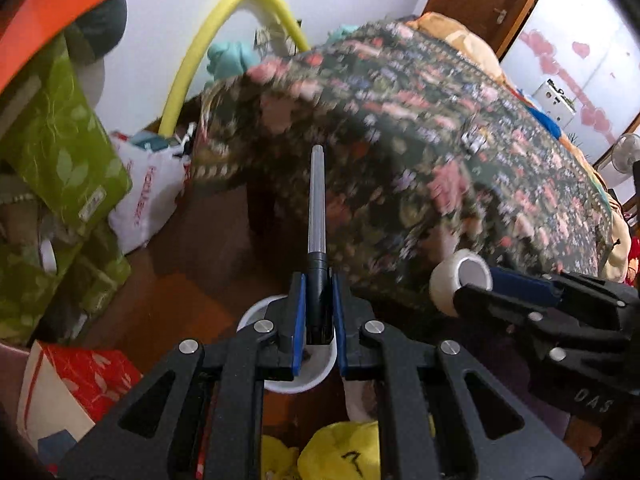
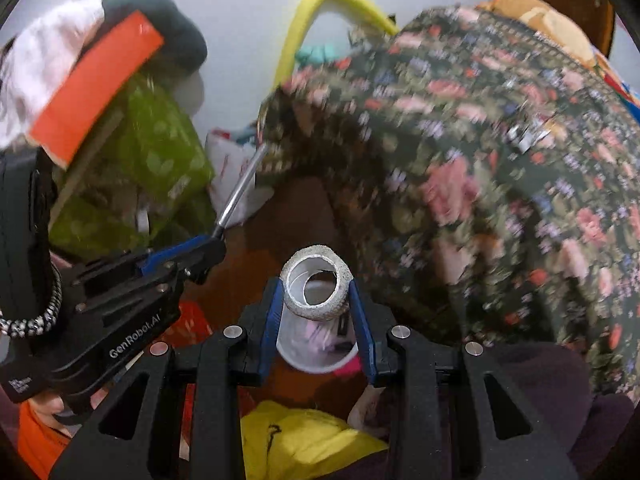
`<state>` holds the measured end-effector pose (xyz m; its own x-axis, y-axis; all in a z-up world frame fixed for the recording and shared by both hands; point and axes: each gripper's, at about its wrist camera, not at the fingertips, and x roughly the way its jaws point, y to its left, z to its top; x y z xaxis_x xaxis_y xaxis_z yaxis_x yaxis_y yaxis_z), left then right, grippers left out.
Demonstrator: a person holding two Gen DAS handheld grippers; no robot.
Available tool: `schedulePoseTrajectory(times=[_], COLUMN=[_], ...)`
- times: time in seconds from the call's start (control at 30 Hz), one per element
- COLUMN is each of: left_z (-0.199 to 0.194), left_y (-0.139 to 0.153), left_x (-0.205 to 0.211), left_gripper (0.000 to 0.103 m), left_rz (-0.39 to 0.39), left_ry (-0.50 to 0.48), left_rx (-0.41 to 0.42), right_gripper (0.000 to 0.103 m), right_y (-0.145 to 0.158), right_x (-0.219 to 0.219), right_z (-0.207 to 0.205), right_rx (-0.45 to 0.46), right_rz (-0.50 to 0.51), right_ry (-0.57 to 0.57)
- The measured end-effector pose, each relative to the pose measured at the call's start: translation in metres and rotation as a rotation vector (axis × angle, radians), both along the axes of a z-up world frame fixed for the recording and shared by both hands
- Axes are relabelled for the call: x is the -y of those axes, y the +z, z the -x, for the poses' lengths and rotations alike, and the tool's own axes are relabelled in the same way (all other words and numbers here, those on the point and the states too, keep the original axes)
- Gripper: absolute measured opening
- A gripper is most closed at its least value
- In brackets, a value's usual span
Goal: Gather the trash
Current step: 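Open the left gripper over the white bin while the right gripper releases the tape roll, then move both grippers back over the bed toward the white earphones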
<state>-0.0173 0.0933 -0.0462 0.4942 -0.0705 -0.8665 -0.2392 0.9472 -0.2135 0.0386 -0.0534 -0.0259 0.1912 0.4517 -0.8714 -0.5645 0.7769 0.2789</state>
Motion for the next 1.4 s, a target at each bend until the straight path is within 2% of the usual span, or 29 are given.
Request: schedulePoseTrajectory(times=[0.3, 0.5, 0.7, 0.83, 1.07, 1.2, 1.27, 1.4], left_z=[0.005, 0.009, 0.008, 0.009, 0.001, -0.009, -0.015, -0.028], left_y=[-0.051, -0.065, -0.076, -0.068, -0.04, -0.013, -0.001, 0.025], left_x=[-0.013, -0.012, -0.024, -0.021, -0.009, 0.006, 0.013, 0.031], left_gripper=[0.012, 0.012, 0.012, 0.012, 0.012, 0.013, 0.02, 0.022], left_rz=[0.067, 0.086, 0.121, 0.095, 0.041, -0.01, -0.02, -0.03], left_ry=[0.009, 0.009, 0.061, 0.054, 0.035, 0.011, 0.0, -0.034], left_rx=[-0.141, -0.162, -0.193, -0.174, -0.114, -0.056, -0.025, 0.064], right_gripper=[0.032, 0.033, 0.034, 0.035, 0.035, 0.035, 0.035, 0.034], right_y=[-0.047, -0.053, -0.055, -0.048, -0.016, 0.01, 0.02, 0.036], right_x=[-0.03, -0.04, -0.037, -0.033, -0.019, -0.002, 0.008, 0.031], right_z=[-0.004, -0.006, -0.008, -0.009, -0.017, -0.025, -0.029, -0.045], right_rx=[-0.17, -0.189, -0.215, -0.204, -0.08, 0.007, 0.045, 0.077], right_rz=[0.043, 0.049, 0.044, 0.03, 0.011, -0.02, -0.032, -0.056], right_ry=[0.047, 0.072, 0.077, 0.076, 0.052, 0.018, -0.004, -0.062])
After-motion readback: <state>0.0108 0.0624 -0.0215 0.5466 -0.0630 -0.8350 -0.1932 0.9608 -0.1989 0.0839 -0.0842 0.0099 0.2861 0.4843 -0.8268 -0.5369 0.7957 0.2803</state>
